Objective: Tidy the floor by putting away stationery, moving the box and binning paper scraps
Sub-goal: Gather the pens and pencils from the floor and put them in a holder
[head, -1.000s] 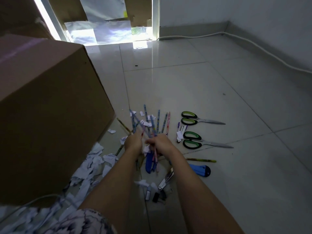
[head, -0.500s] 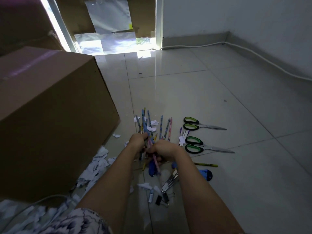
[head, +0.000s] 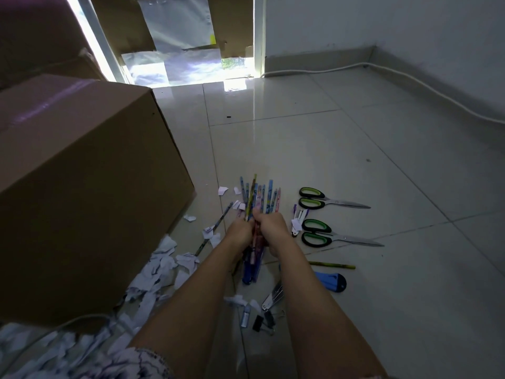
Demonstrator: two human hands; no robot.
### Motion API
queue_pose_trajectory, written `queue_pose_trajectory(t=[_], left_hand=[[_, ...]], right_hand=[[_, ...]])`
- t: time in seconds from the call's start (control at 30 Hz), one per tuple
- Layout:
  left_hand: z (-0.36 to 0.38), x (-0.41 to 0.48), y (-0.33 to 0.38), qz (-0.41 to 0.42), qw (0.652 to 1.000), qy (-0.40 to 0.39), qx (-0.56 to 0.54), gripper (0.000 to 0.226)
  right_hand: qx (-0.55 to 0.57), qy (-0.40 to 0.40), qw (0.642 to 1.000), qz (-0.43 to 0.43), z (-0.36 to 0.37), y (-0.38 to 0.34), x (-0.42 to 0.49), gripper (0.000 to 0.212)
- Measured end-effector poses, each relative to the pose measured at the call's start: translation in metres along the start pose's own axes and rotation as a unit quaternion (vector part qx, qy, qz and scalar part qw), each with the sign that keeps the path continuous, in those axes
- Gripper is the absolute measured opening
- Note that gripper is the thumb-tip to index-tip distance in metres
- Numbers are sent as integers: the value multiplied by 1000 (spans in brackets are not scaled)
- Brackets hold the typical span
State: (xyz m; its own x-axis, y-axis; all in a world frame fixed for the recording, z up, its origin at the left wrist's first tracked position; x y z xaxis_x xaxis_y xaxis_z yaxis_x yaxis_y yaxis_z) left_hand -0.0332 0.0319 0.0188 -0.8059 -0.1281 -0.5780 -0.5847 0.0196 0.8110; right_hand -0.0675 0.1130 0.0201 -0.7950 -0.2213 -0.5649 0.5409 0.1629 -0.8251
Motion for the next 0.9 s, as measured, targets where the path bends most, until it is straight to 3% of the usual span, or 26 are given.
queue_pose_trajectory(t=[0.13,0.23,0.37,0.5,0.57,0.63,0.7,0.77,0.83,0.9], left_hand=[[4,3,-2,14,999,-10,-34,42],[9,-12,14,71,996,-32,40,36],[18,-18,23,110,980,-62,154,37],[27,-24,27,120,972,-100,174,41],[27,-28,28,94,978,-130,131,40],[18,-29,28,19,984,-173,46,30],[-1,-30,26,-59,987,-152,4,14],[-19,-24,25,-68,993,-98,5,34],[-24,-14,30,-27,997,-59,-35,59],[-18,-10,39,39,996,-15,-79,53]], right_hand=[[37,1,999,18,-3,3,1,35],[120,-70,990,38,0,7,1,51],[173,-82,982,8,-7,9,2,25],[196,-52,979,-15,-9,8,1,25],[192,-27,981,-28,-7,7,2,25],[195,12,980,-36,-10,6,3,25],[219,33,974,-45,-17,5,6,30],[163,-6,985,-57,-16,2,5,31],[35,-91,992,-78,-2,-3,-5,30],[-99,-151,976,-124,18,-11,-13,29]])
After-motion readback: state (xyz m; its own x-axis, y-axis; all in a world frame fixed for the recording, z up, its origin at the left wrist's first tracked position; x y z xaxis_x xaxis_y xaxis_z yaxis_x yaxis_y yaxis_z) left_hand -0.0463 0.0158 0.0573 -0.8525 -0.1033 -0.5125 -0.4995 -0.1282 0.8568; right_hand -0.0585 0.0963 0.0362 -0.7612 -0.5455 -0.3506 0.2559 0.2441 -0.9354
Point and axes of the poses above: each hand's wrist, its own x-axis towards the middle knuckle, its own z-axis out of the palm, y = z × x, the point moved 4 cm from there along x, towards the middle knuckle, and after that the axes turned 7 degrees about -y, right-handed, at the moved point
